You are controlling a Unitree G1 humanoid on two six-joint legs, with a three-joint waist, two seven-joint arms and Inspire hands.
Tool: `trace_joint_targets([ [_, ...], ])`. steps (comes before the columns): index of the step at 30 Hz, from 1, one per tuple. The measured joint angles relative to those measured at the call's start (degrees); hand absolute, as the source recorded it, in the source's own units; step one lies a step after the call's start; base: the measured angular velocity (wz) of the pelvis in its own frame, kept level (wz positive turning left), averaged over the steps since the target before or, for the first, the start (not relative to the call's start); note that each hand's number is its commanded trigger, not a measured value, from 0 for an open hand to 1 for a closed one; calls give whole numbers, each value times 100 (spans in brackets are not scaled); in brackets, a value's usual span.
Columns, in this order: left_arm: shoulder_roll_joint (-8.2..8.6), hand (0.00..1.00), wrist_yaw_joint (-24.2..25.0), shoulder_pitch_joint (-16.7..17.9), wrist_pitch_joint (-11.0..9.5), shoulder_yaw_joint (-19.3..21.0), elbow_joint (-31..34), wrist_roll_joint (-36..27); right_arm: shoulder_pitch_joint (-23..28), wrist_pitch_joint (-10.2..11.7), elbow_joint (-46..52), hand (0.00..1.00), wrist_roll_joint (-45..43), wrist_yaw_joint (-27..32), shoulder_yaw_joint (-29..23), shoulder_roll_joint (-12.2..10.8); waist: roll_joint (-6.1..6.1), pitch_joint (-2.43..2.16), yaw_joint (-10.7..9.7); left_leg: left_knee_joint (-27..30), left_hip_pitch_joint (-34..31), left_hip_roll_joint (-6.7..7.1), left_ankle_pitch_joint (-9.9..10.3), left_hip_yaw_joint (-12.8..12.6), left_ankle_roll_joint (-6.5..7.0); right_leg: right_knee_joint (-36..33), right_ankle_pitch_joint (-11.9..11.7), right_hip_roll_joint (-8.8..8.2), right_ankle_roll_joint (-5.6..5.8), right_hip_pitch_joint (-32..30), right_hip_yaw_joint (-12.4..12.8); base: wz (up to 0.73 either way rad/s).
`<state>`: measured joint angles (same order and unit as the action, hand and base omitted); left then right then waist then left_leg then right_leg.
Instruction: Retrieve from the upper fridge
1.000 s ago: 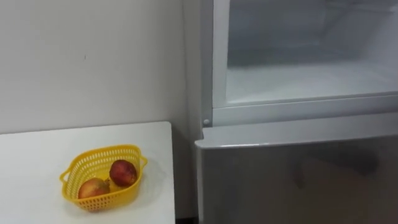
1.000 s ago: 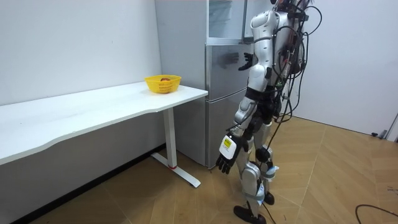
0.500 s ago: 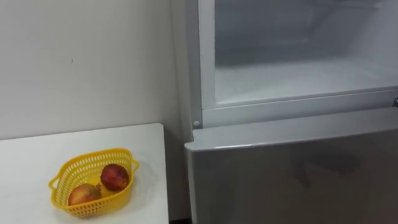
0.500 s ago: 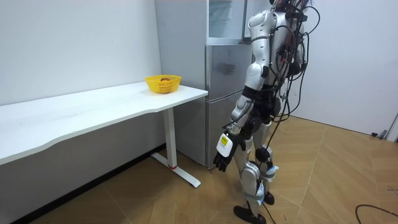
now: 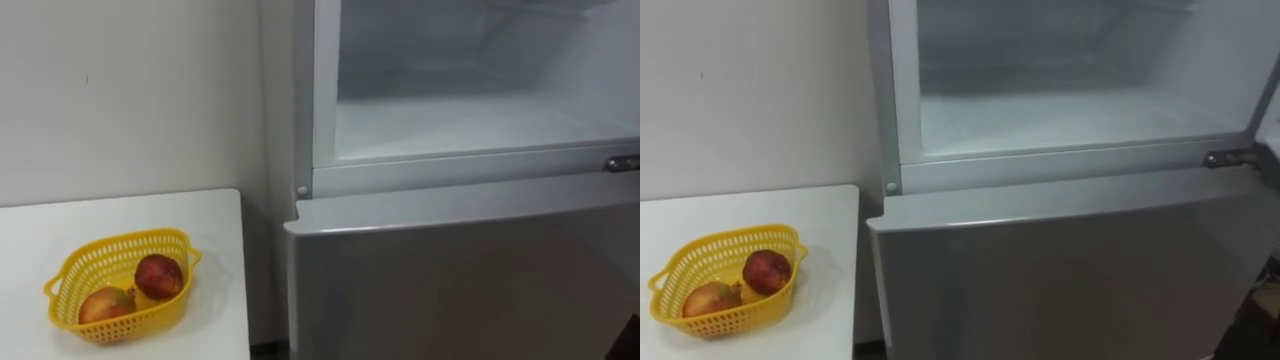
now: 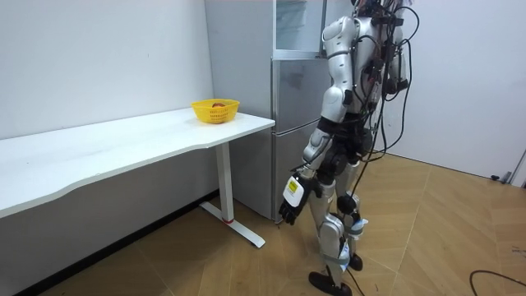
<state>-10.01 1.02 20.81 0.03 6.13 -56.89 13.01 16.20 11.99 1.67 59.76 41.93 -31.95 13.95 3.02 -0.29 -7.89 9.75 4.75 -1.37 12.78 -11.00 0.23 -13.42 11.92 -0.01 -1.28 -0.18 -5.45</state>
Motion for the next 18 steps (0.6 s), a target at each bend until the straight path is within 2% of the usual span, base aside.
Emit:
trace_joint_targets([
  [7,6,0,209,11,-7,294,227,19,-136,11,186,0,1132,-856,-313,3,-84,-1,-29,-3,-33,0,0,-14,0,12,0,10,-1,-58,67,-2],
  [11,33,0,209,11,-33,397,247,39,-309,15,257,0,1444,-1340,-312,40,-129,-13,12,-6,-25,-2,0,-87,0,-31,0,7,-3,-95,80,-9],
  [14,70,0,227,56,-38,613,224,39,-448,-20,444,0,1540,-1960,-363,51,-149,-16,8,-6,-23,-7,0,-86,0,-20,0,9,-5,-84,72,0],
  [18,87,0,226,176,-45,671,171,21,-817,-62,840,0,2051,-2599,-436,137,-177,-18,17,-2,-40,-3,0,-83,0,-21,-1,1,-5,-94,66,1],
])
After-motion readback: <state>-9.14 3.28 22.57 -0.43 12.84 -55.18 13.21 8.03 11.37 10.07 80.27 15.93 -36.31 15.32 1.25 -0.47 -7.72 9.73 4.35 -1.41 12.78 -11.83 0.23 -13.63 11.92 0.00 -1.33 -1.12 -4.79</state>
